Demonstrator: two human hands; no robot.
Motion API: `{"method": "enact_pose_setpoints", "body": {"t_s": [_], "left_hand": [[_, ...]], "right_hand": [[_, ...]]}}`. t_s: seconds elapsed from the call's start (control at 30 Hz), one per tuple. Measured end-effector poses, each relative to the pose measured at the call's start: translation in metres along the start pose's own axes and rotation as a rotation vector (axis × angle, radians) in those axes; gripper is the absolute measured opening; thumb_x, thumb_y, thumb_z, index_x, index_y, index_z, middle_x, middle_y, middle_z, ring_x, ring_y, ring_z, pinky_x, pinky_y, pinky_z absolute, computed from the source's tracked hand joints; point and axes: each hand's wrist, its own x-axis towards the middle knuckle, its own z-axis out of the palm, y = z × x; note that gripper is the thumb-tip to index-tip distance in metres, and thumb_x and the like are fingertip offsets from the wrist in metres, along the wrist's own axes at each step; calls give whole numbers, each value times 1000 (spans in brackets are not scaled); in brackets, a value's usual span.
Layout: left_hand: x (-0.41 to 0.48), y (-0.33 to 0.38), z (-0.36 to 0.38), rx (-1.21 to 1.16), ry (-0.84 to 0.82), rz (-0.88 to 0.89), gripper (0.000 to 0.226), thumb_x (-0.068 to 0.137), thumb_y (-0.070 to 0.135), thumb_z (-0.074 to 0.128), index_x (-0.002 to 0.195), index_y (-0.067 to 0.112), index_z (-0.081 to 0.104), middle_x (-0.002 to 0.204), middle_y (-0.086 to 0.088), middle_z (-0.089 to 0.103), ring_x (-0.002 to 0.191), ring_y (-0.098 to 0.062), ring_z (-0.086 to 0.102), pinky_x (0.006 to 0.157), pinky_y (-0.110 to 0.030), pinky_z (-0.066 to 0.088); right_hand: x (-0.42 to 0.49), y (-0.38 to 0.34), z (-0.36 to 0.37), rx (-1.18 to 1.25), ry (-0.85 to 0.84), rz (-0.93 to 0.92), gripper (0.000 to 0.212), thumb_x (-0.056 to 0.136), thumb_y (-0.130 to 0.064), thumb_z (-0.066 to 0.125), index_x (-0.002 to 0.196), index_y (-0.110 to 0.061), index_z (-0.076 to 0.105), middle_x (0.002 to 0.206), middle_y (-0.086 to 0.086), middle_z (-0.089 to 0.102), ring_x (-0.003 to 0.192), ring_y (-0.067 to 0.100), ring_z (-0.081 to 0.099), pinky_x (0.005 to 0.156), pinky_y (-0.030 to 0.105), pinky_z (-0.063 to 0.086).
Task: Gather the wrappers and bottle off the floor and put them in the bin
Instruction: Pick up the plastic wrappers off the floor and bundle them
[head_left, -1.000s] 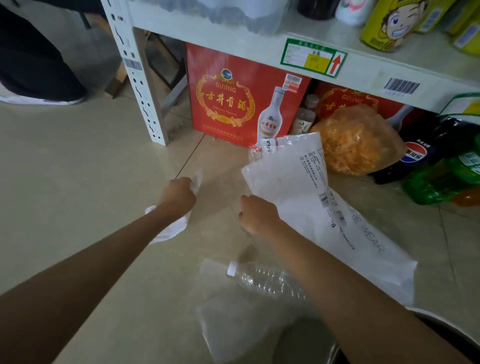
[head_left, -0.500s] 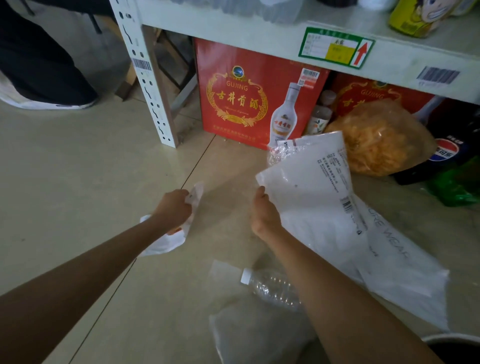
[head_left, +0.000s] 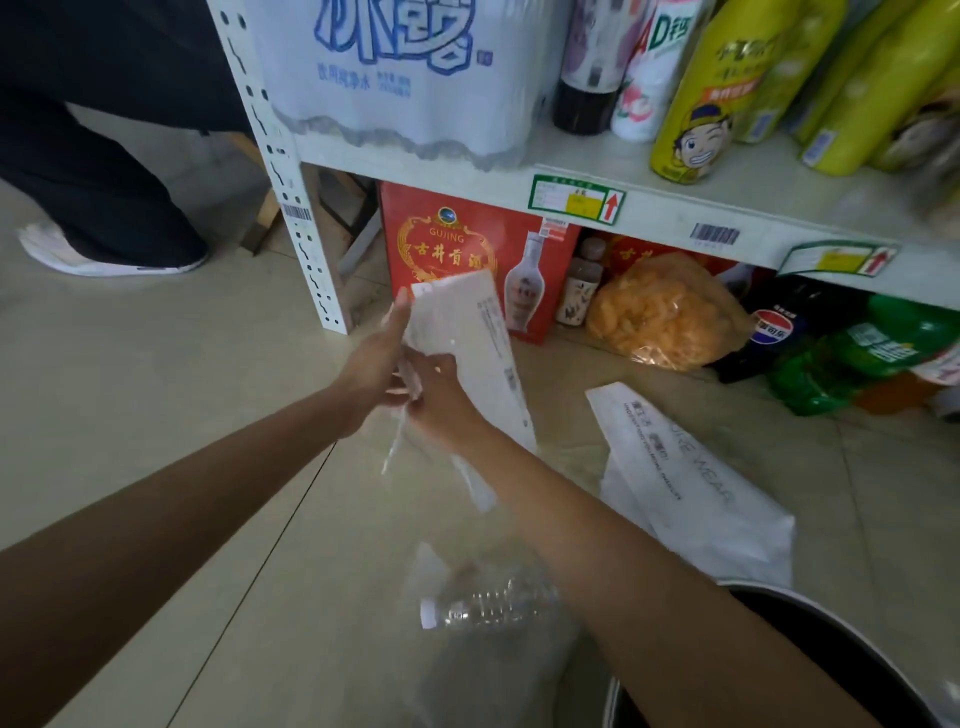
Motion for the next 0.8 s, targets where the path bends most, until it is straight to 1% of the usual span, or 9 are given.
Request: {"method": "enact_pose_setpoints", "body": {"t_s": [0.1, 0.17, 0.23, 0.3, 0.37, 0.4, 0.5, 0.63, 0.8], "left_hand": [[-2, 0, -5, 63, 64, 43, 23, 86, 35, 60, 93, 14, 57, 91, -10, 62, 73, -18, 59, 58, -26, 53], [2, -2, -9, 96, 174, 34, 7, 89, 17, 53, 91, 11, 53, 92, -19, 60, 66, -22, 57, 59, -32, 53], [7, -5, -15, 169, 266, 22, 12, 86, 3, 43, 89, 9, 53, 100, -30, 63, 68, -30, 61, 67, -42, 57], [10, -8, -19, 294, 309, 51, 23, 83, -3, 37, 91, 4, 58, 109, -34, 62, 82, -37, 65, 79, -54, 58], [8, -8, -17, 454, 322, 115, 30, 83, -2, 34, 98, -3, 60, 109, -33, 61, 97, -43, 62, 86, -54, 55], [6, -7, -16, 509, 323, 146, 32, 83, -2, 34, 101, -4, 60, 110, -33, 61, 101, -45, 60, 87, -53, 54], [3, -11, -2, 619, 318, 172, 34, 85, -2, 34, 109, -4, 57, 114, -31, 59, 104, -44, 57, 89, -47, 52], [3, -31, 38, 654, 245, 168, 28, 86, -4, 35, 105, -9, 54, 112, -32, 59, 106, -45, 55, 91, -46, 48], [14, -44, 89, 690, 161, 274, 21, 87, -1, 35, 93, -7, 55, 99, -28, 63, 97, -41, 58, 84, -44, 48]], "right_hand": [[-2, -14, -1, 0, -17, -45, 61, 76, 12, 43, 135, -3, 40, 131, 25, 45, 121, 32, 47, 94, 37, 49], [-9, -21, -6, 27, -40, -29, 49, 76, 11, 50, 125, 5, 48, 118, 21, 56, 116, 23, 53, 85, 23, 46], [-17, -23, -12, 120, -37, -39, 46, 77, 10, 51, 122, 3, 51, 104, 9, 63, 92, 6, 62, 68, 6, 41], [-23, -20, -17, 168, -88, 2, 53, 82, 3, 53, 133, -8, 46, 125, 10, 59, 106, 16, 60, 80, 13, 44], [-29, -8, -28, 116, -167, 35, 57, 85, -3, 54, 139, -12, 40, 141, 9, 49, 126, 25, 49, 100, 29, 41], [-29, 6, -35, 57, -197, 50, 57, 86, -6, 54, 141, -12, 38, 144, 9, 46, 130, 25, 46, 104, 31, 39], [-41, 52, -73, -181, -233, 161, 49, 88, -10, 53, 137, -9, 44, 142, 8, 47, 127, 25, 49, 98, 27, 40], [-69, 135, -119, -416, -307, 365, 43, 89, -11, 53, 131, -7, 47, 136, 12, 52, 126, 29, 50, 101, 36, 42], [-122, 225, -153, -696, -518, 415, 65, 94, -27, 51, 149, -10, 21, 157, 9, 25, 143, 24, 27, 117, 31, 21]]}}
